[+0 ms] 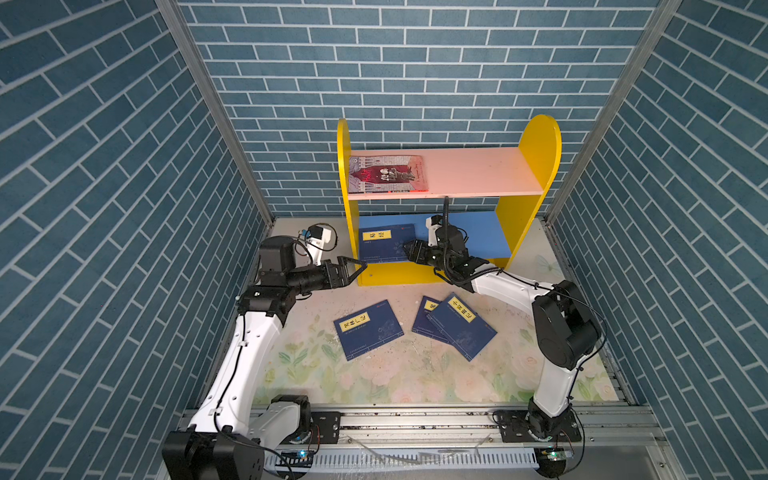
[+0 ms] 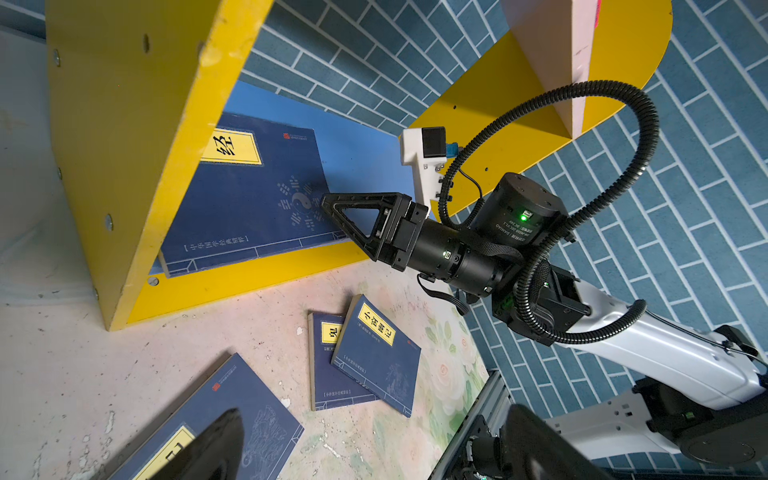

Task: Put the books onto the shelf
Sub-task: 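Press the book upright against the shelf back with the right gripper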

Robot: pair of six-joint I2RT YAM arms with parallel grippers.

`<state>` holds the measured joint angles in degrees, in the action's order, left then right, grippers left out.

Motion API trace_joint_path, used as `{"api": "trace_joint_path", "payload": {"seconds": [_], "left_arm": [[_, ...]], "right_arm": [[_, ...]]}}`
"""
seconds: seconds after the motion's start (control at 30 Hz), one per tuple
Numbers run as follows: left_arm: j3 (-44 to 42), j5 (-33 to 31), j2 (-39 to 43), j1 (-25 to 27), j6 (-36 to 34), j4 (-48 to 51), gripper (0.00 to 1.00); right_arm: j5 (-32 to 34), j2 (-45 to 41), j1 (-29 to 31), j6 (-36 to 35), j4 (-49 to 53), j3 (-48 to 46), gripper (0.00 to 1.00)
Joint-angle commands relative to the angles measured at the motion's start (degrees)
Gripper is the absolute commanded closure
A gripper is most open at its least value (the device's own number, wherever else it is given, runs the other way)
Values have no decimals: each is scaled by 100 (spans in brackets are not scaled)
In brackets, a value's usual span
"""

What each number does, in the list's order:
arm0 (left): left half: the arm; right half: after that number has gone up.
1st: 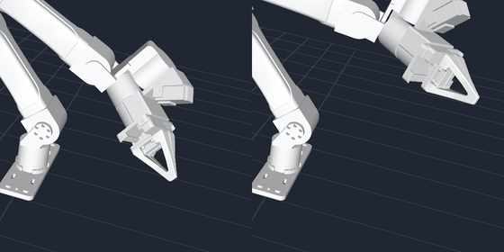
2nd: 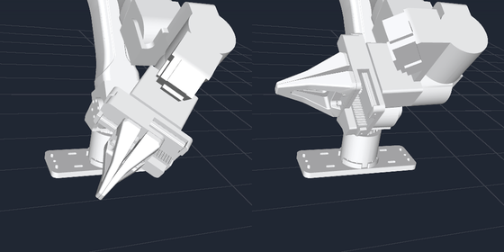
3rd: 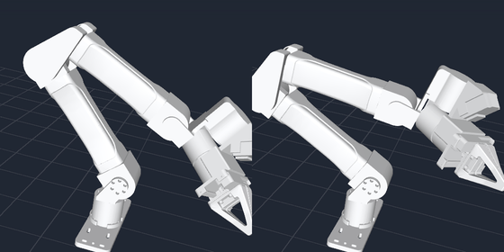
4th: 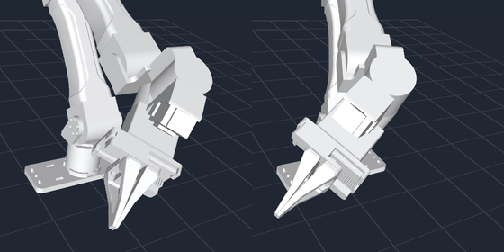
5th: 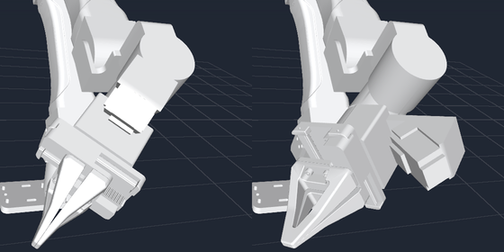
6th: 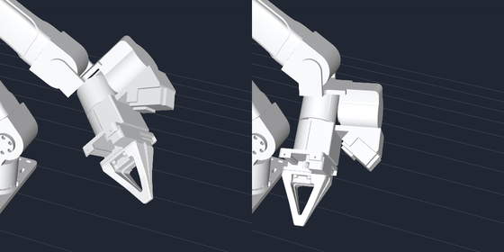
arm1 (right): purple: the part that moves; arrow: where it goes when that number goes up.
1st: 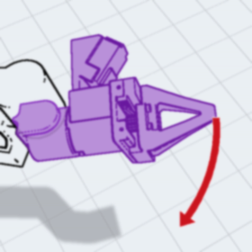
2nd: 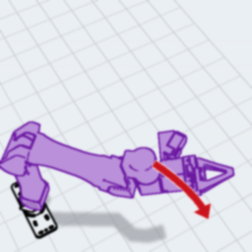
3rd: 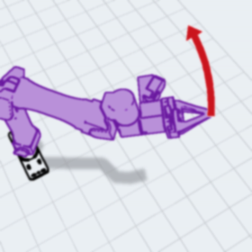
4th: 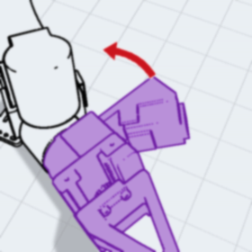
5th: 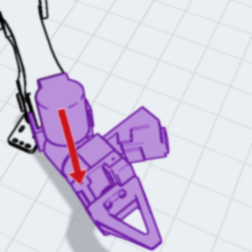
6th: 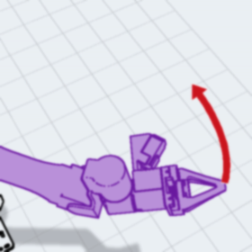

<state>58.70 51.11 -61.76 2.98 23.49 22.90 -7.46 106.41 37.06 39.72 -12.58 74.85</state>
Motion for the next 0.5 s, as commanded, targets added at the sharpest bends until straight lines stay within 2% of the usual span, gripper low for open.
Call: {"api": "trace_joint_path", "payload": {"seconds": [0.0,0.47], "left_arm": [[124,43,73,18,-57,-21,0],[133,29,55,20,-37,-66,0]], "right_arm": [[-201,126,12,232,28,118,35],[-154,108,97,254,13,91,35]]}}
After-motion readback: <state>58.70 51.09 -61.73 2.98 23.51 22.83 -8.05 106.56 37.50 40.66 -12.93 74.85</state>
